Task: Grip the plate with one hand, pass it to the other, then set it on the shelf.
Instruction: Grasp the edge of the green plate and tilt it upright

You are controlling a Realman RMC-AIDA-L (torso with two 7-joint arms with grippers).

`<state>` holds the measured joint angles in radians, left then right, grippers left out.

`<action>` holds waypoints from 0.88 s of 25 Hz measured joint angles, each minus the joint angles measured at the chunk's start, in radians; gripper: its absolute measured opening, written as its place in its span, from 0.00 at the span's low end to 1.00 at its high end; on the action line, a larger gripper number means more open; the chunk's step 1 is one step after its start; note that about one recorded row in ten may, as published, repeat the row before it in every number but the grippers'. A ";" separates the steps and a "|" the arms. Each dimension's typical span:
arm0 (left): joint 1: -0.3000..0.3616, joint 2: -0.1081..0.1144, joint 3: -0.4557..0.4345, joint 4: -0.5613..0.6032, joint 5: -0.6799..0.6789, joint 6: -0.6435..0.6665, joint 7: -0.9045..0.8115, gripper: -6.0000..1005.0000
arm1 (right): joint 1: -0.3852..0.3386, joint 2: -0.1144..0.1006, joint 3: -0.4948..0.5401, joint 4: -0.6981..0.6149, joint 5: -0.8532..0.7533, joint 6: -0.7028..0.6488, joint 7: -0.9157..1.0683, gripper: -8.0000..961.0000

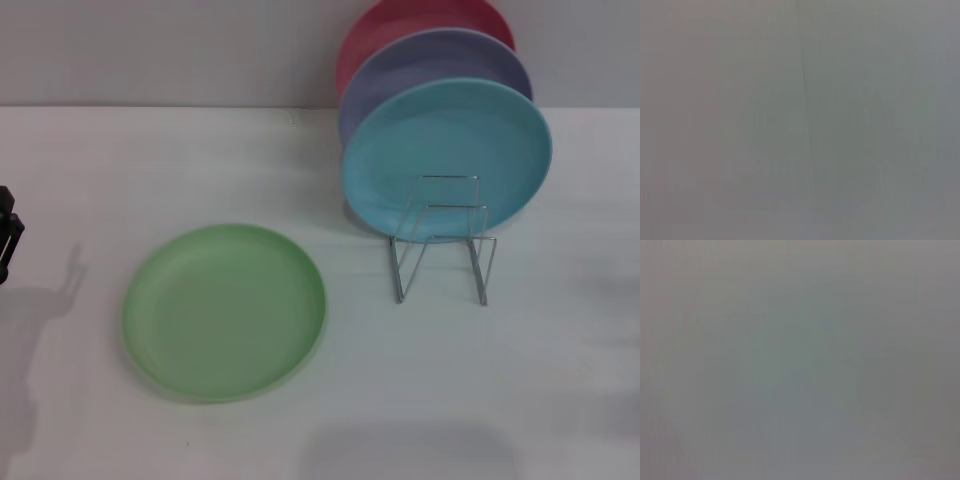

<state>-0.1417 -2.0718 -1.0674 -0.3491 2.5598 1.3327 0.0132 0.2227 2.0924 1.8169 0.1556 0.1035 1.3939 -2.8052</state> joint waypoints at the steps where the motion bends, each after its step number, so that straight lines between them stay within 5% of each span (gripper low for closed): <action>1: -0.010 0.000 -0.004 0.001 0.000 -0.012 0.002 0.81 | 0.000 0.000 0.000 0.000 0.000 0.000 0.000 0.27; 12: -0.041 0.007 -0.015 -0.026 0.001 -0.098 -0.008 0.81 | 0.020 0.000 -0.012 -0.030 -0.014 0.002 0.000 0.70; 16: -0.030 0.012 -0.015 -0.060 0.005 -0.131 -0.009 0.81 | 0.024 0.000 -0.032 -0.032 -0.014 0.002 0.002 0.74; 18: 0.044 0.079 -0.039 -0.313 0.014 -0.370 0.039 0.81 | 0.028 0.000 -0.051 -0.033 -0.015 0.002 0.006 0.76; 20: 0.044 0.079 -0.039 -0.313 0.014 -0.370 0.039 0.81 | 0.029 0.000 -0.059 -0.033 -0.015 0.001 0.007 0.78; 21: 0.069 0.108 -0.055 -0.410 0.027 -0.480 0.053 0.81 | 0.031 0.000 -0.067 -0.033 -0.015 0.000 0.008 0.79; 22: 0.122 0.156 -0.110 -0.624 0.066 -0.755 0.052 0.81 | 0.033 0.000 -0.074 -0.034 -0.015 0.000 0.009 0.80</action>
<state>-0.0200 -1.9159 -1.1779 -0.9735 2.6258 0.5778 0.0652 0.2554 2.0923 1.7424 0.1215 0.0889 1.3937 -2.7965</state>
